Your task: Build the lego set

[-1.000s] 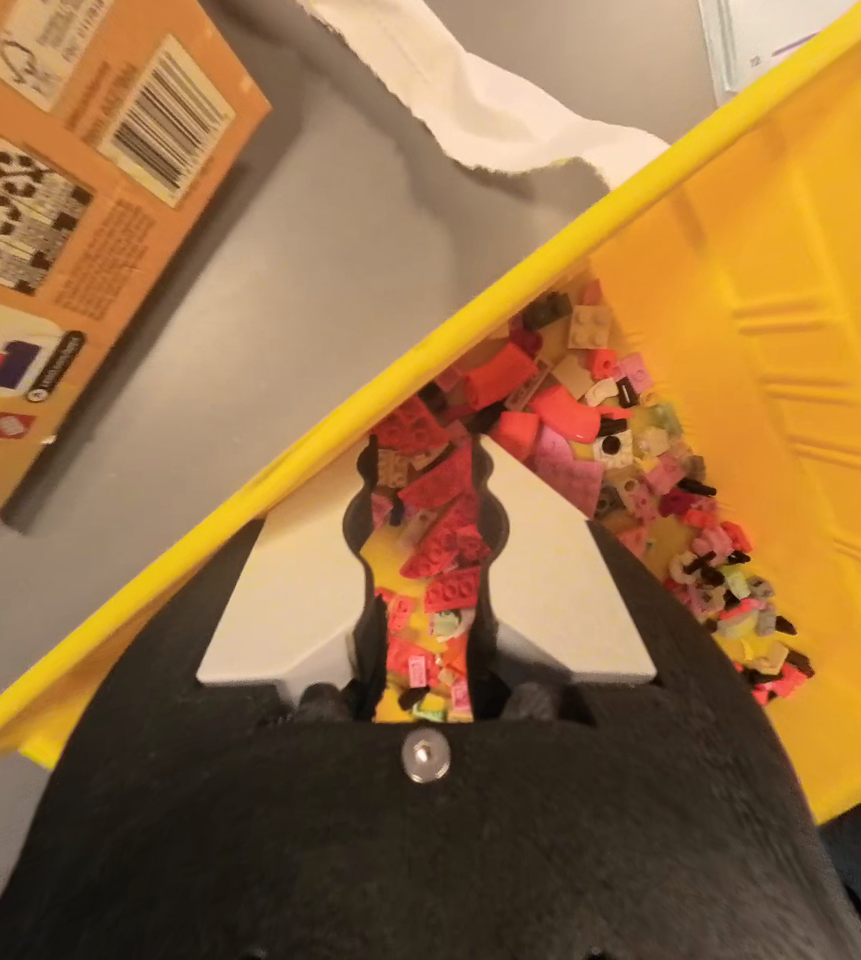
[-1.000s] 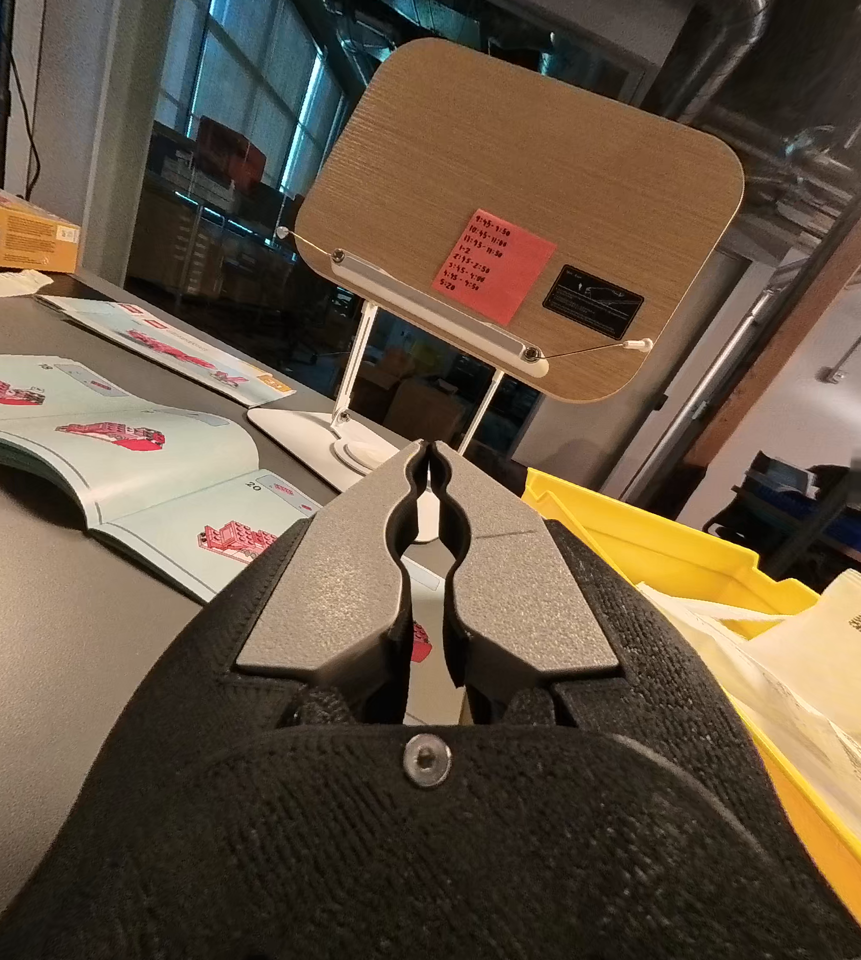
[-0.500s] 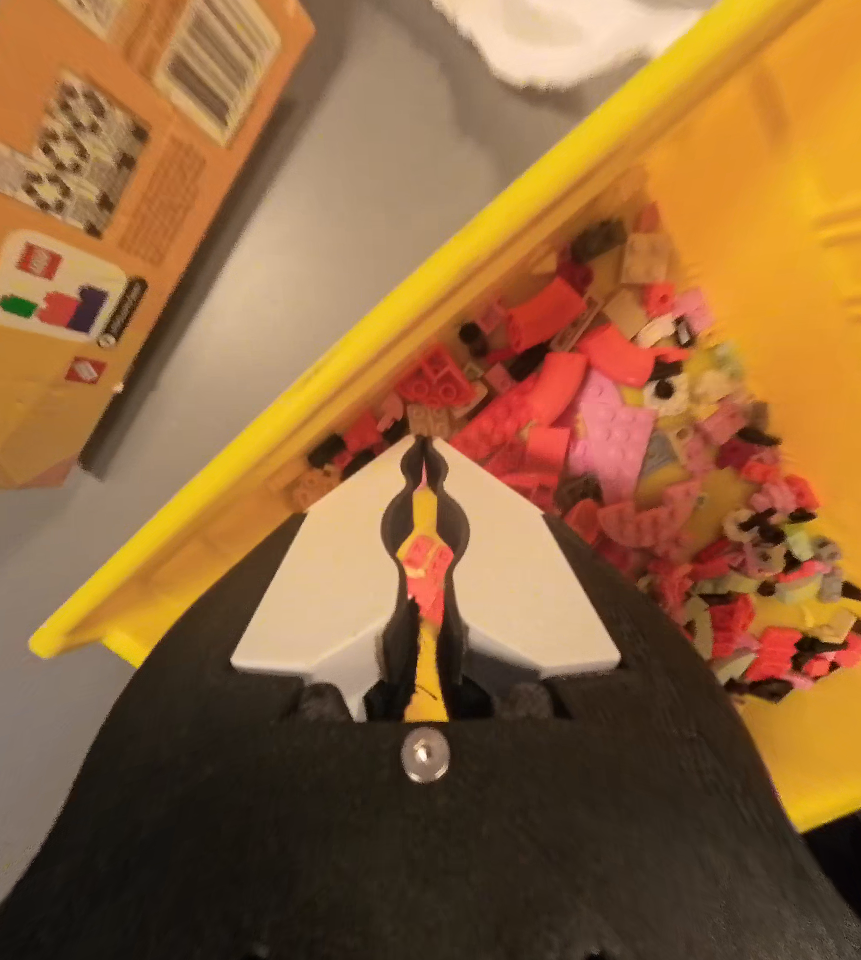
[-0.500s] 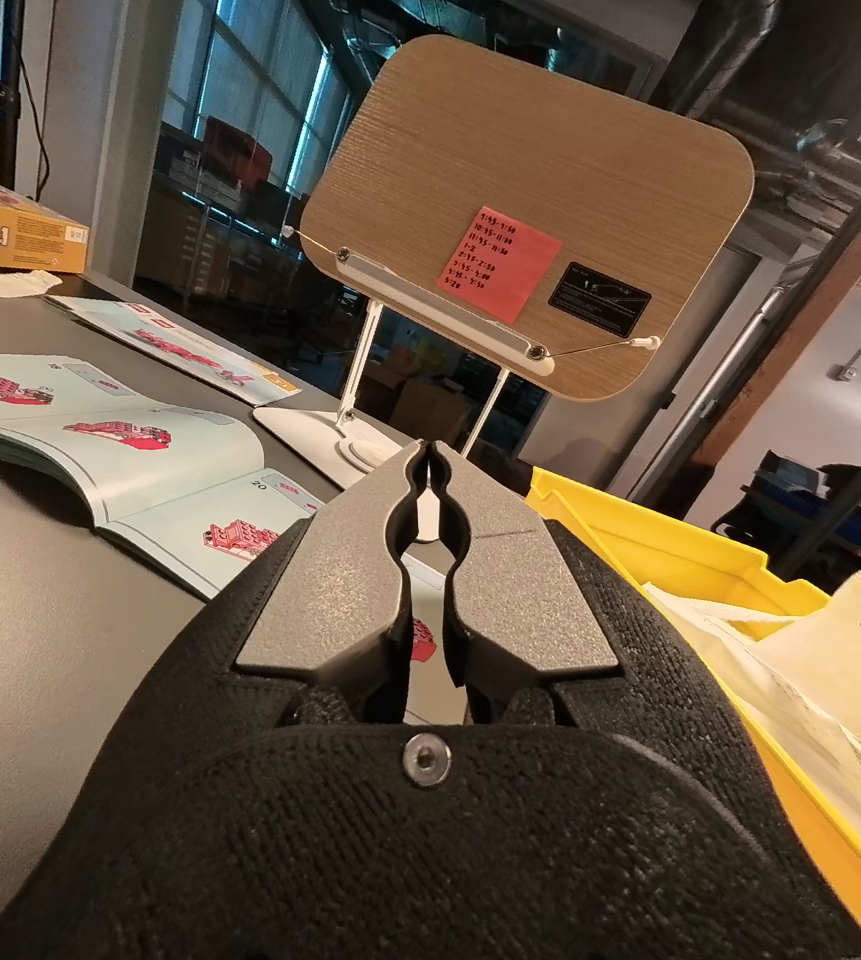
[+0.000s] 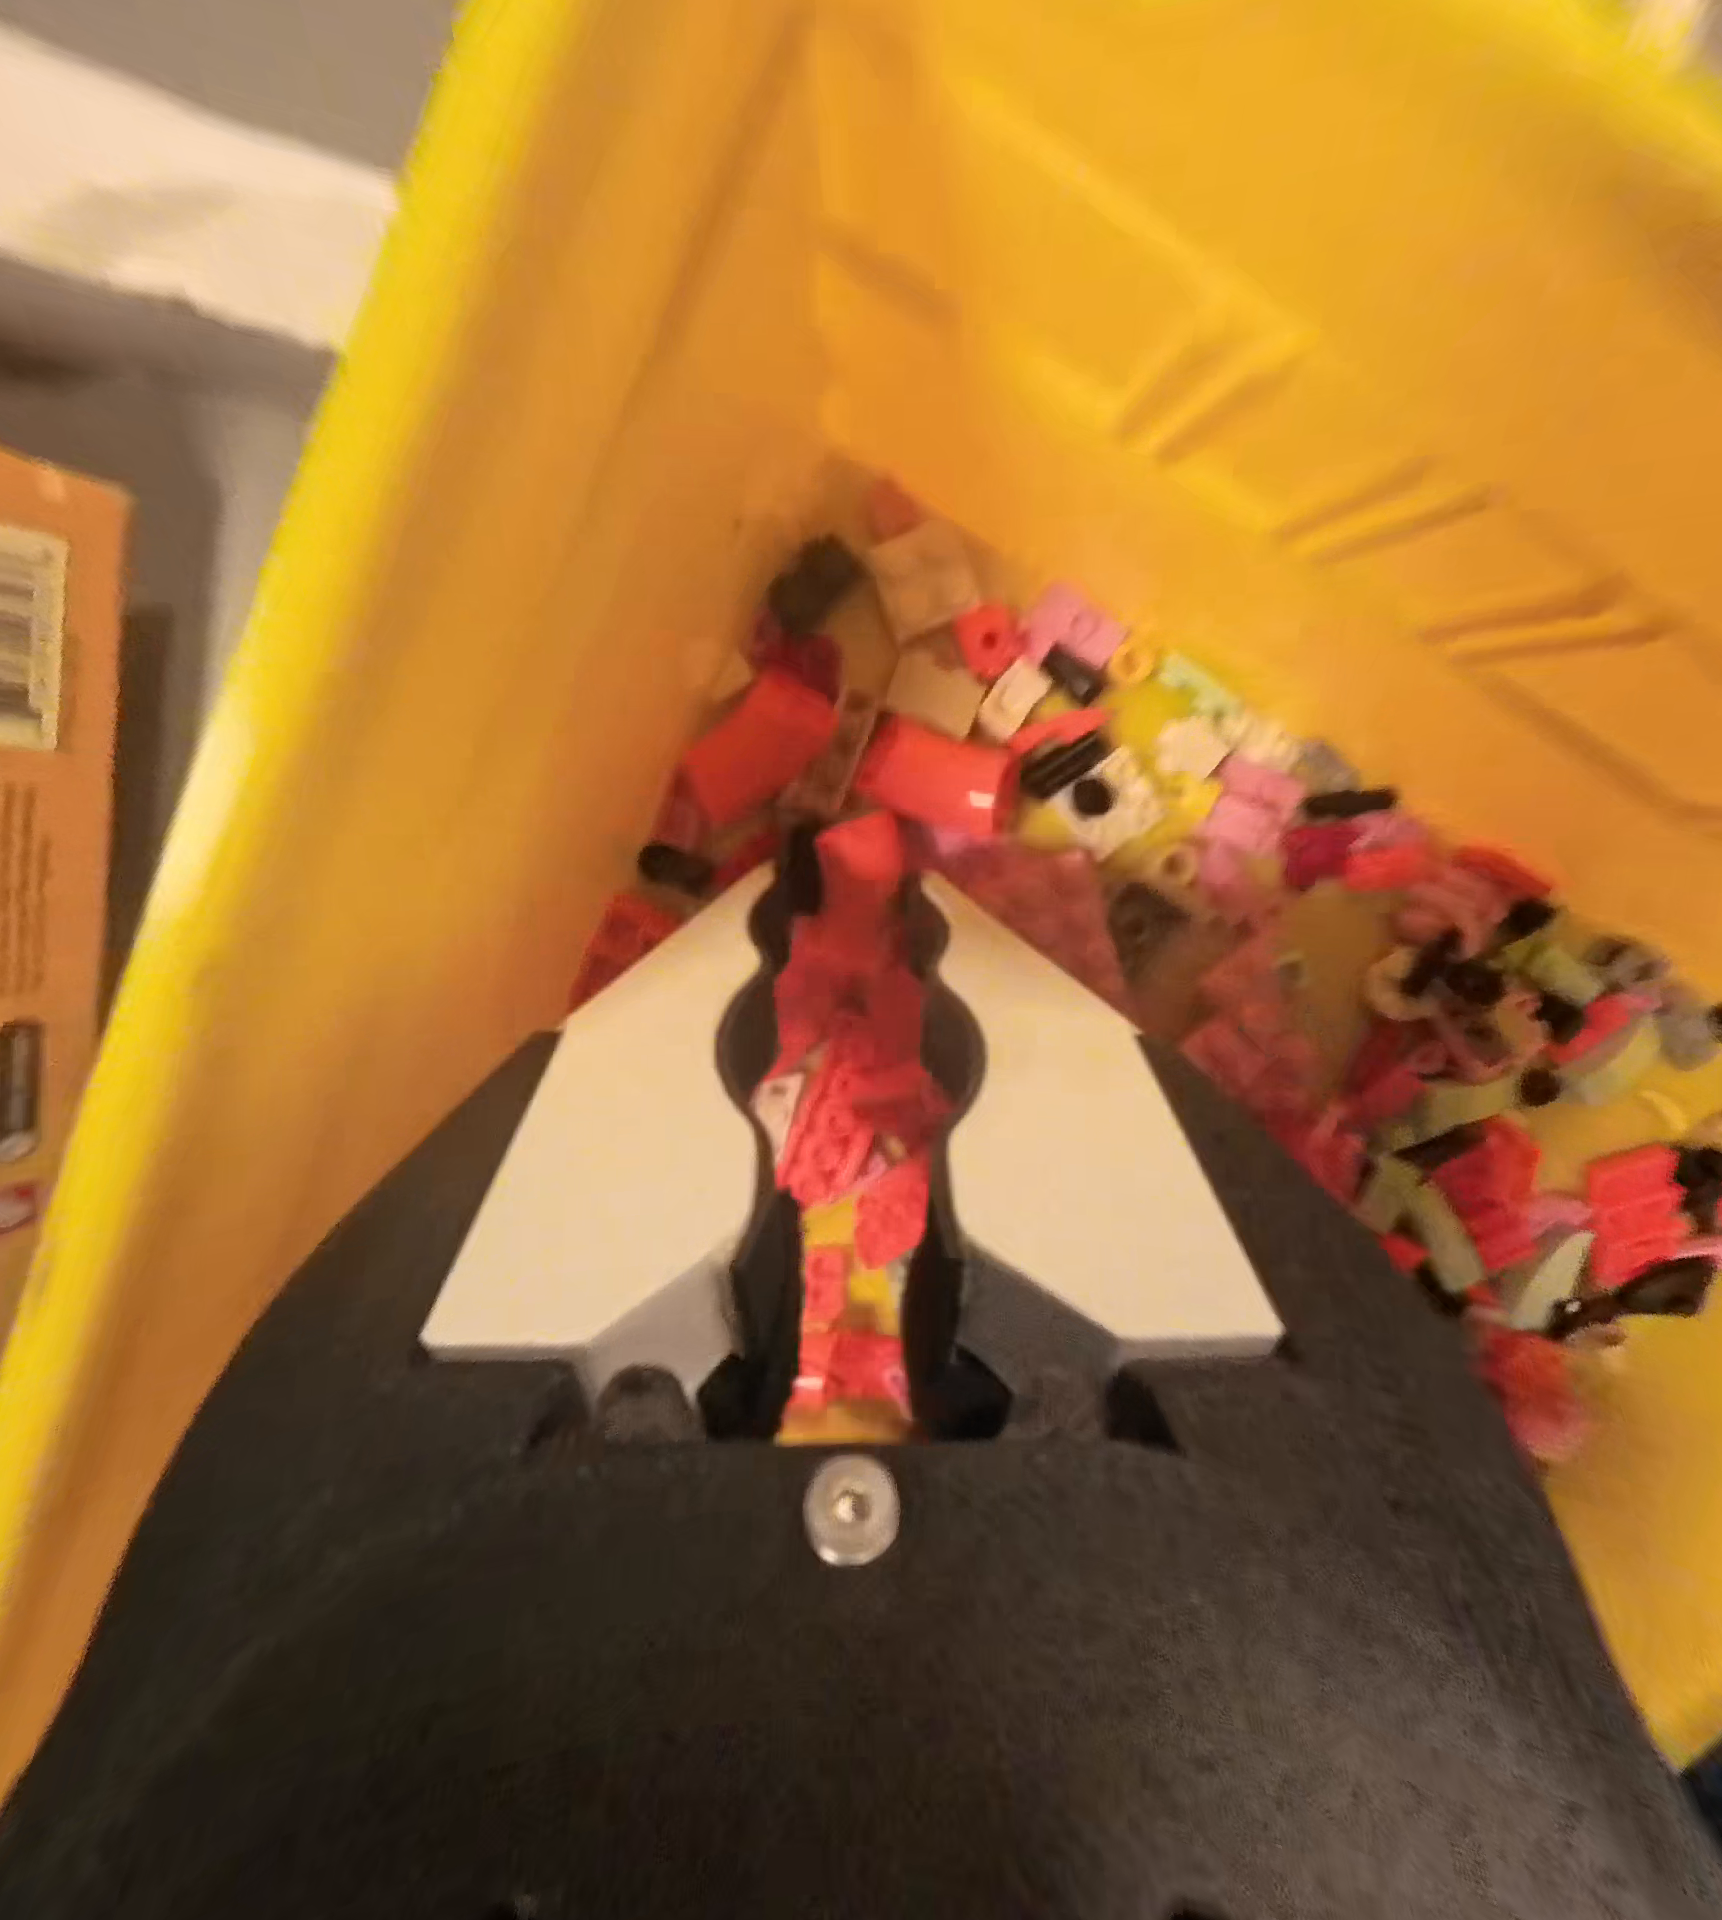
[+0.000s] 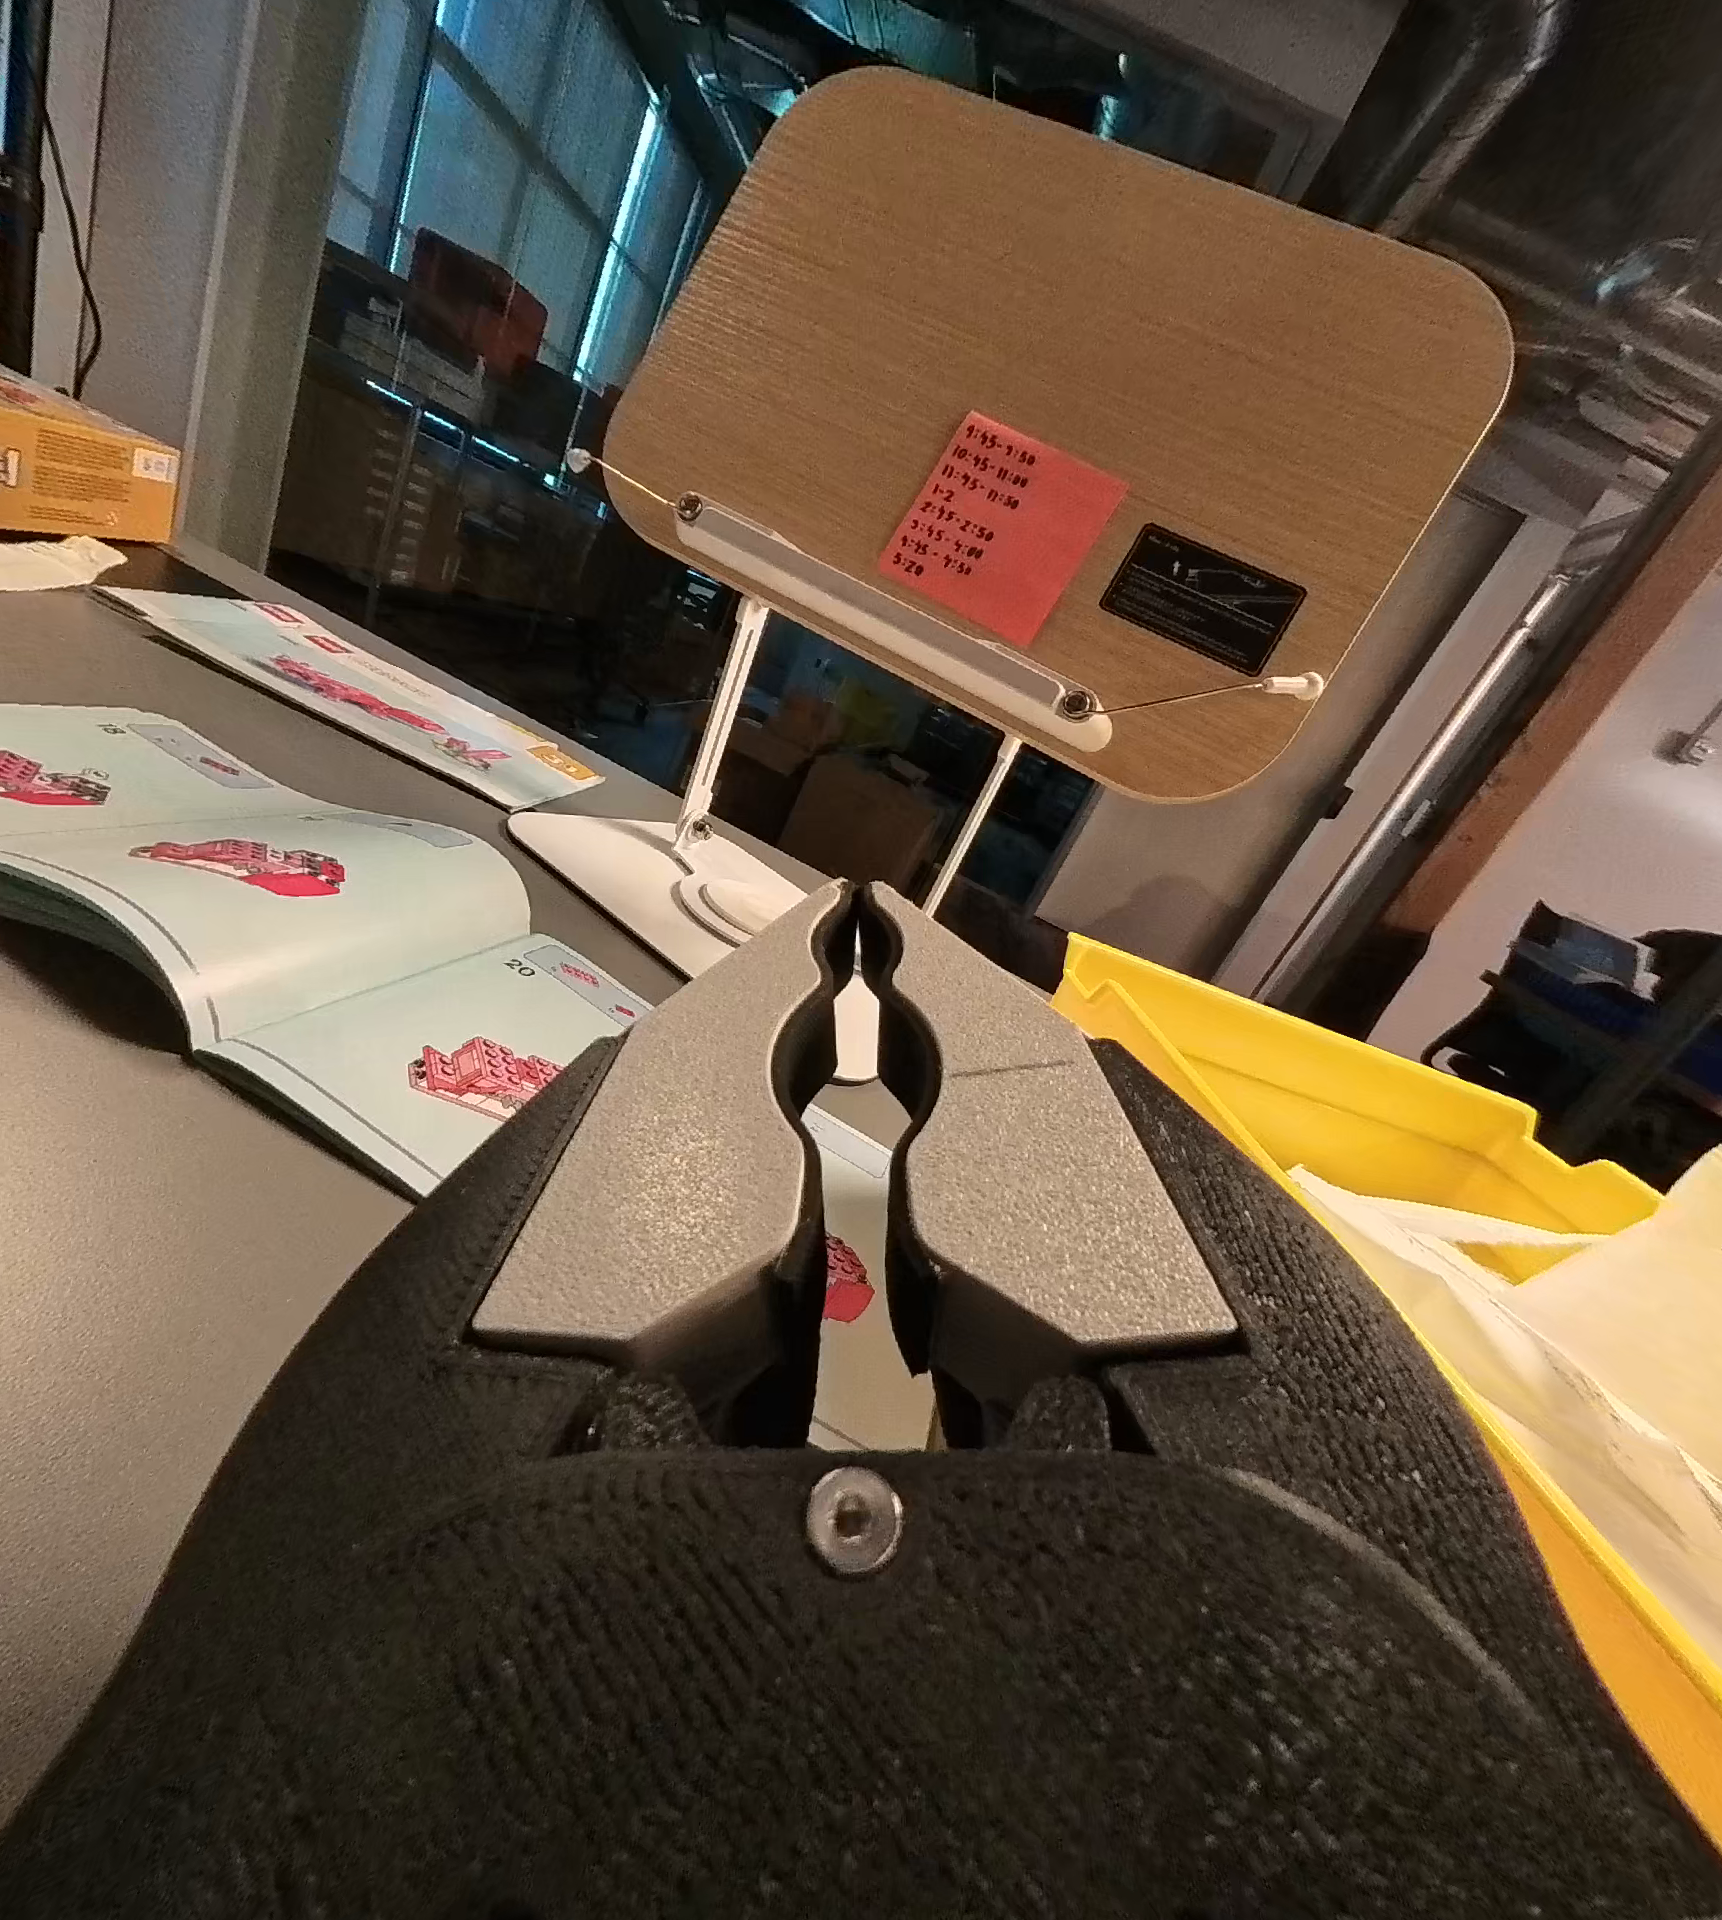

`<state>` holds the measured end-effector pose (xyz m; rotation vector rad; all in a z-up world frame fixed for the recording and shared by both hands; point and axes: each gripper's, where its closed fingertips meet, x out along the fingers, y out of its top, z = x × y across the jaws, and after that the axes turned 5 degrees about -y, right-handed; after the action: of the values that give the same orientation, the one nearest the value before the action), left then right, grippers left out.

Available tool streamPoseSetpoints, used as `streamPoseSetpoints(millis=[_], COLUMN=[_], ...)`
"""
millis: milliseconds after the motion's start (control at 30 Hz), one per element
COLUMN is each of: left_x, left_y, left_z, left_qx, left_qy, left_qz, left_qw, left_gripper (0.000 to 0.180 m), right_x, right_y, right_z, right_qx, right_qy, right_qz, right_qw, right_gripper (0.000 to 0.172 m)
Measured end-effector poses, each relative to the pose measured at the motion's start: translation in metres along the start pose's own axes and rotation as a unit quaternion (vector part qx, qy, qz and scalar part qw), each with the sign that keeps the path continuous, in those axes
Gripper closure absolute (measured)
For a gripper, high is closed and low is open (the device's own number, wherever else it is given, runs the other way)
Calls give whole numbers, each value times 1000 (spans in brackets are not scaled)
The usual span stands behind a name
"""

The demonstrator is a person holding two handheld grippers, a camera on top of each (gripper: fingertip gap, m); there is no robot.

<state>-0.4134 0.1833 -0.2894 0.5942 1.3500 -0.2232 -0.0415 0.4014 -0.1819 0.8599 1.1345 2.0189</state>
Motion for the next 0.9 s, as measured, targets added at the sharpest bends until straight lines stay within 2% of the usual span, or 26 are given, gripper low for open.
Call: streamPoseSetpoints(millis=[33, 133, 200, 267, 333, 367, 400, 433, 567, 633, 733, 800, 900], left_x=[-1, -9, -19, -28, -31, -32, -33, -34, -21, -13, -2, 1, -6], left_y=[-8, -28, -39, -45, -34, -28, -25, -24, -31, -38, -39, -35, -19], left_z=[-3, -15, -32, -38, -21, -2, 20, 33, 54, 57, 54, 49, 17], left_qx=[4, -14, -32, -55, -49, -30, -6, 8, 66, 106, 142, 135, 110], left_qy=[12, 49, 95, 112, 55, -4, -63, -93, -103, -85, -53, -40, 50], left_qz=[-23, -68, -84, -80, -35, -13, 1, 6, -24, -52, -73, -75, -47], left_qw=[1000, 996, 991, 989, 997, 999, 998, 996, 992, 989, 986, 987, 992], left_gripper=[165, 165, 165, 163, 144, 140, 128, 122, 91, 86, 90, 92, 120], right_x=[0, 0, 0, 0, 0, 0, 0, 0, 0, 0, 0, 0, -1], right_y=[0, 0, 0, 0, 0, 0, 0, 0, -1, -1, -1, 0, 0], right_z=[0, -1, -1, -1, -2, -2, -2, -2, -3, -3, -3, -4, -3], right_qx=[0, 0, 0, -1, 1, 2, 2, 1, -3, -6, -9, -8, -4], right_qy=[1, 3, 3, 3, 6, 7, 7, 7, 6, 6, 5, 5, 5], right_qz=[0, 0, 0, 0, -1, -2, -2, -2, -3, -4, -4, -3, -1], right_qw=[1000, 1000, 1000, 1000, 1000, 1000, 1000, 1000, 1000, 1000, 1000, 1000, 1000], right_gripper=[172, 172, 172, 172, 172, 172, 172, 172, 172, 172, 172, 172, 172])
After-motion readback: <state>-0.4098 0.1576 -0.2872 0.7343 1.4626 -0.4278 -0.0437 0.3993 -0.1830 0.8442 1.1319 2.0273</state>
